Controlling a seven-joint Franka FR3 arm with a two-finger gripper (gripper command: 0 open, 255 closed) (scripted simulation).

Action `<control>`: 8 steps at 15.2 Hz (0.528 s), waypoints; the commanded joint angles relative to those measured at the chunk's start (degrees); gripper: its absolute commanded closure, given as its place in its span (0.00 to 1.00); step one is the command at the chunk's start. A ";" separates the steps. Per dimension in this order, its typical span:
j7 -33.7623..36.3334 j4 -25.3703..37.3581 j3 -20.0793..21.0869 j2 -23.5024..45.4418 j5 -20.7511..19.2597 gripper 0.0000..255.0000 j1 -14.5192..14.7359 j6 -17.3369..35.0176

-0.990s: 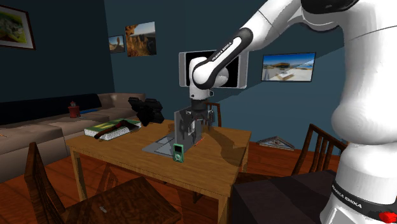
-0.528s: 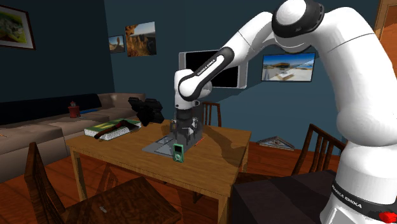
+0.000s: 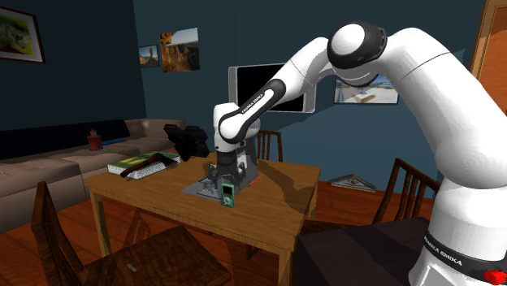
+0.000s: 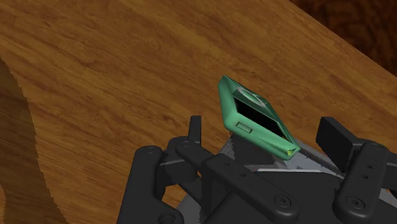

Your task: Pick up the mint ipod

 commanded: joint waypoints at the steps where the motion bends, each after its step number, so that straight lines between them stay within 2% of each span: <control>1: 0.21 0.35 -0.45 1.29 -0.49 0.00 0.30 0.90; 4: 0.40 0.43 -0.76 2.12 -0.84 0.00 0.52 1.63; 5: 0.38 0.46 -0.77 2.15 -0.84 1.00 0.51 1.64; 8: 0.35 0.45 -0.78 2.15 -0.85 1.00 0.48 1.65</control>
